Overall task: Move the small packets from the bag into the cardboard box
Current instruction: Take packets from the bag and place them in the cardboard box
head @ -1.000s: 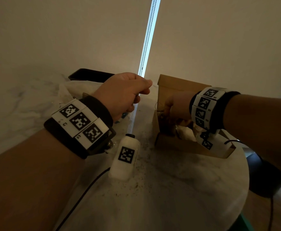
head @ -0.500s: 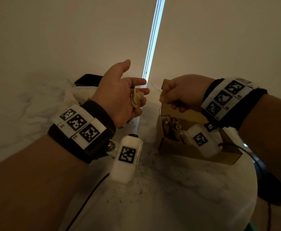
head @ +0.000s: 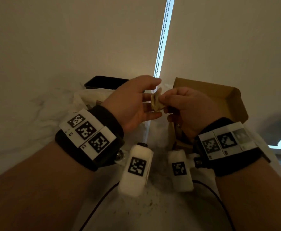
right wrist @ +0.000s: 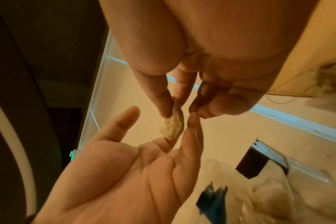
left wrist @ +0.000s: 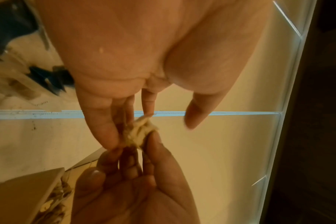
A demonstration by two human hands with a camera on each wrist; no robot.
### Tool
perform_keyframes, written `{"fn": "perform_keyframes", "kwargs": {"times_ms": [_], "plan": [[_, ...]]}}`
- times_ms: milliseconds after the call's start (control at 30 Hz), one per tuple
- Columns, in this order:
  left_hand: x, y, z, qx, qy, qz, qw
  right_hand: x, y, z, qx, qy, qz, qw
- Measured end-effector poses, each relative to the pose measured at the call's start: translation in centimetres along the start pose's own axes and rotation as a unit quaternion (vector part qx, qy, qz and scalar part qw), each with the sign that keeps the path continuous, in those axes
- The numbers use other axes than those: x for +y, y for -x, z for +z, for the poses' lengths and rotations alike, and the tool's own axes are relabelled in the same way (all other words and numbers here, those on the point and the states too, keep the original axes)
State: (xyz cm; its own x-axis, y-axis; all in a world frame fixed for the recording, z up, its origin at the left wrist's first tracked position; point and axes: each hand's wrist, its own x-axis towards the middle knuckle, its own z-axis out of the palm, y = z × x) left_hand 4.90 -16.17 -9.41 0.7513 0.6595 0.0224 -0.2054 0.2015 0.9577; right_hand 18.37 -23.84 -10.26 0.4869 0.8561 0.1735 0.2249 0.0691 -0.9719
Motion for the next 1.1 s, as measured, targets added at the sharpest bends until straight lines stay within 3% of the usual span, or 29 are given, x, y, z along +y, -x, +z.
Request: {"fn": "perform_keyframes", "kwargs": {"times_ms": [167,467,700,933,1100], "plan": [[-0.72,-0.34,-0.37,0.01,-0.165,0.037,0.986,0.73,0.29,-0.3,0.028,-0.018,-0.034,0.999],[-1.01,-0.35,-0.31,0.027,-0.122,0.042,0.991,0.68,0.22,-0.44,0.069,-0.059,-0.084,0.992],[-1.02,-0.37,-0.2,0.017,-0.127,0.057,0.99,0.41,0.38,-0.46,0.062,-0.036,-0.111,0.991],[-0.89,-0.63,-0.45,0.05,-0.109,0.087,0.989,0.55,0.58,-0.32,0.001,-0.05,-0.071,0.996],[-0.98,-0.87,-0.45,0.068,-0.091,0.092,0.989,0.53,0.42,-0.44,0.016,-0.044,-0.079,0.996]]}}
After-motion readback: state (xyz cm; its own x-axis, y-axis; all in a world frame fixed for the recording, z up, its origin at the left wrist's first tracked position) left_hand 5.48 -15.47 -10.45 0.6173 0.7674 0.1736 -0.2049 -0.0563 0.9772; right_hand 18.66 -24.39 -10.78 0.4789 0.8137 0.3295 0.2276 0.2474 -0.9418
